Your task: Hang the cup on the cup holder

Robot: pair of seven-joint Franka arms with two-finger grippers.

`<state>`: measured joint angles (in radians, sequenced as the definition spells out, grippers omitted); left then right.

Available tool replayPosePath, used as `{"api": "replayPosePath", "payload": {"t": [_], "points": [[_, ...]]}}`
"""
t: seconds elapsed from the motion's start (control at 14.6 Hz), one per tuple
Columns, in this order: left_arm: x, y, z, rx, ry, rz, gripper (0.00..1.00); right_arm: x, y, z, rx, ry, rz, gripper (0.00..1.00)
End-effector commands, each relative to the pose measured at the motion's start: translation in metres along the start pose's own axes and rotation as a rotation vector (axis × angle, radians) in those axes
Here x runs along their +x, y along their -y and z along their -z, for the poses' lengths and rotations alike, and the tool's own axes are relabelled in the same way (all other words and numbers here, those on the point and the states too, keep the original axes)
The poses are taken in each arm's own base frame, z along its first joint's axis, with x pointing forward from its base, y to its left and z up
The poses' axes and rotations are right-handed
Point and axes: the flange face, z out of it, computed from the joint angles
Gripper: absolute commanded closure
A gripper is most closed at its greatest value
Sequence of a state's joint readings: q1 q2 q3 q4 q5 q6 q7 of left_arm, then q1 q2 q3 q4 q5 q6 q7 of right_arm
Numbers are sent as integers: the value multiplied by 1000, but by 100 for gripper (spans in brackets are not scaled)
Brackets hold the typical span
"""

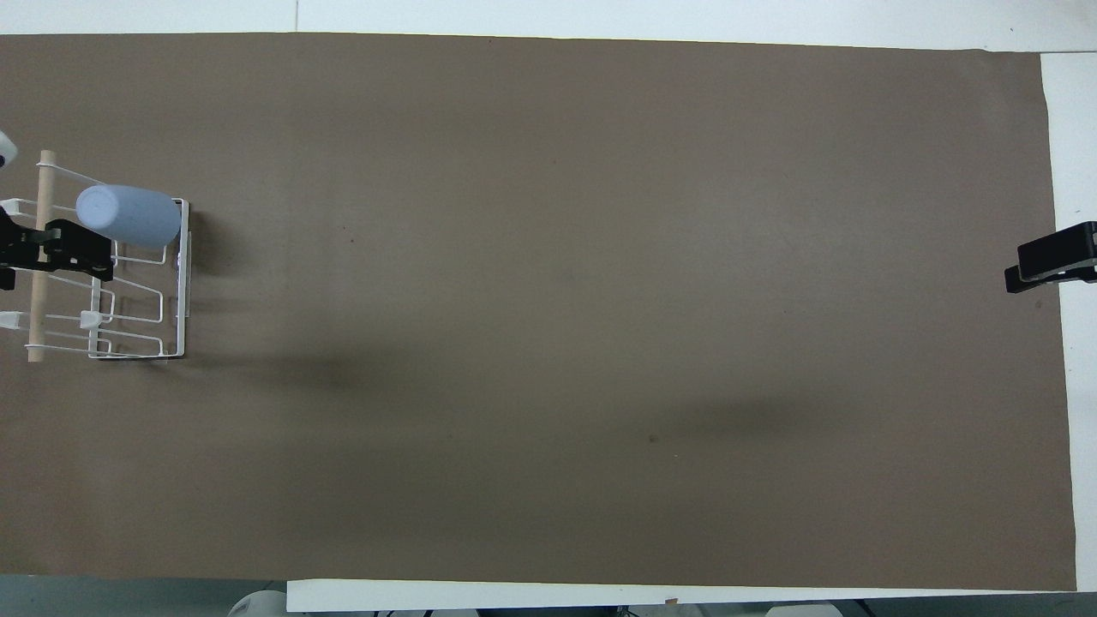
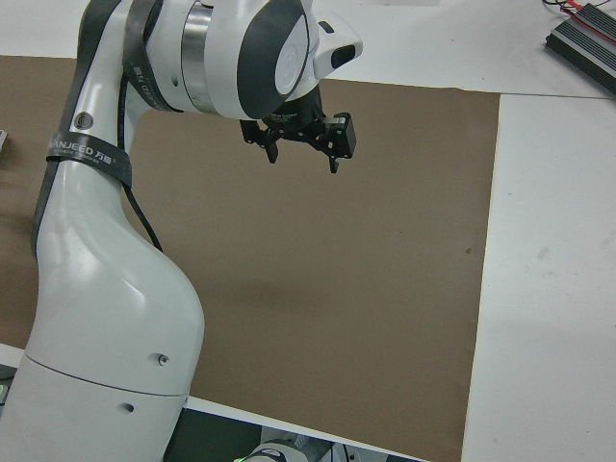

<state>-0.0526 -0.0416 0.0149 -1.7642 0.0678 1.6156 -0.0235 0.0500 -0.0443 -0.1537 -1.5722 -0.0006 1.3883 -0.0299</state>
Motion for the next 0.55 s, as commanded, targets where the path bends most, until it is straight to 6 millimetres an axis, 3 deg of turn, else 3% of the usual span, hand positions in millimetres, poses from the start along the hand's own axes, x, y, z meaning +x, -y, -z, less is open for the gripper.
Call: {"api": "replayPosePath", "payload": {"t": [0.0,0.48], "points": [[6,-13,27,-13,-47,-61,0,-6,0,0,19,4,14,1],[7,-33,53,-11,-66,-101,0,-6,0,0,18,4,16,1]]}}
